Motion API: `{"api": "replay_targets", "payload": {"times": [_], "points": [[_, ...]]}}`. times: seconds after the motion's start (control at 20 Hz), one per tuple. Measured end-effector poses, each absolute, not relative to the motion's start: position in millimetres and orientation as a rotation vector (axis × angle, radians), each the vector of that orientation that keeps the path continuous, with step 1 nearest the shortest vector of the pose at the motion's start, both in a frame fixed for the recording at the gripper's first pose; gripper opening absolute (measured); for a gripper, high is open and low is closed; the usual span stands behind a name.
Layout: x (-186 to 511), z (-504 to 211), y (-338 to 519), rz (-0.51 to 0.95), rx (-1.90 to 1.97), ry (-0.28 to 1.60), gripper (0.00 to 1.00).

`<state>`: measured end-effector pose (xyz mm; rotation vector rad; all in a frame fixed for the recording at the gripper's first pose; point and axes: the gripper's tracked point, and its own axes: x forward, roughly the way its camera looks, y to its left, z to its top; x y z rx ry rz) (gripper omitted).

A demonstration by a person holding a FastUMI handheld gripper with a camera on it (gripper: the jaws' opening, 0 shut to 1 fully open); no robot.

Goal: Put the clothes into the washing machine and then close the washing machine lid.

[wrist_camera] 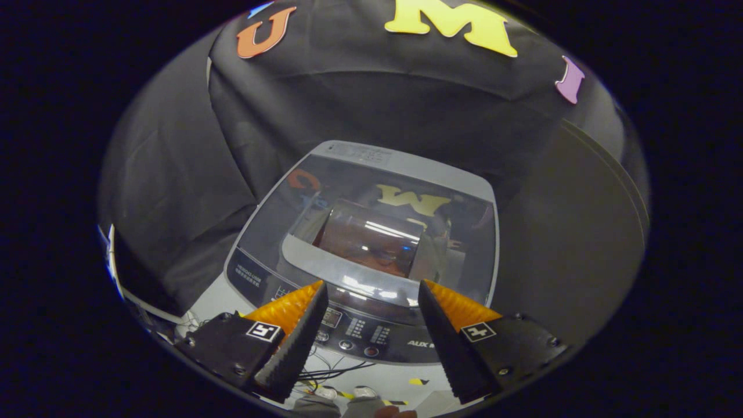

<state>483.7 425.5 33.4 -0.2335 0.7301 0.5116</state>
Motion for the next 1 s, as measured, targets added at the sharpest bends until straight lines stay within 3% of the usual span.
{"api": "replay_targets", "payload": {"times": [0.2, 0.55, 1.0], "points": [[481.4, 41.7, 423.8, 0.536, -0.228, 0.664, 0.98], [410.3, 99.4, 356.4, 0.529, -0.146, 0.461, 0.98], [319.4, 101.1, 216.0, 0.350, -0.008, 0.366, 0.98]]}}
